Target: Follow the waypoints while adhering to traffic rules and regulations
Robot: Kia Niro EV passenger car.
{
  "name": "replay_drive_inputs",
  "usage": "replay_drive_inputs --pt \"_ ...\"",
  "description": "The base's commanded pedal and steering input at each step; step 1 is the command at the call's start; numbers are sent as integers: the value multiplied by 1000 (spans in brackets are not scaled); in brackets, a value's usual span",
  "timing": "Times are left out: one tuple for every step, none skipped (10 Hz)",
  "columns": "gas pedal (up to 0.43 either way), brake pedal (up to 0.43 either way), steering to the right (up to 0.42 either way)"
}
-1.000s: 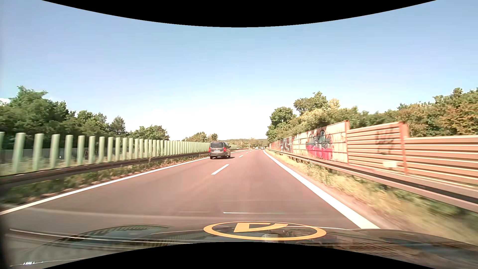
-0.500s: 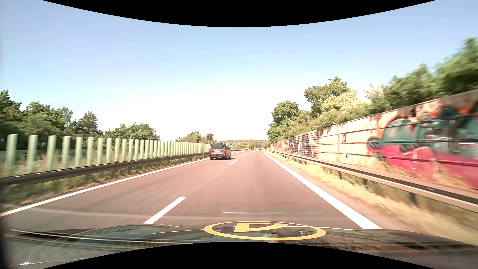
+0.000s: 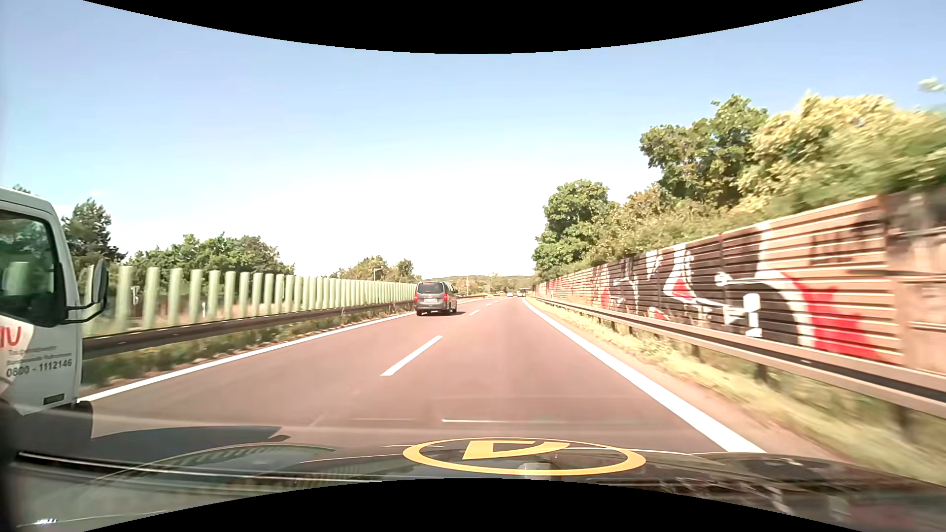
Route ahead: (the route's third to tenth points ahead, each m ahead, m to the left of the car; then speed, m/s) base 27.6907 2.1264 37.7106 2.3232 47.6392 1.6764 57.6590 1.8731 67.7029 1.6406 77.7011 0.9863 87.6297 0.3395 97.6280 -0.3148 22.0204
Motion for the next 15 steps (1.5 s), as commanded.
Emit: replay_drive_inputs --pt "268 0 1" --pt "268 0 1" --pt "268 0 1" --pt "260 0 1" --pt "248 0 1" --pt "248 0 1" --pt "248 0 1" --pt "248 0 1" --pt "248 0 1" --pt "240 0 1" --pt "228 0 1" --pt "220 0 1" --pt "220 0 1" --pt "209 0 1" --pt "209 0 1"
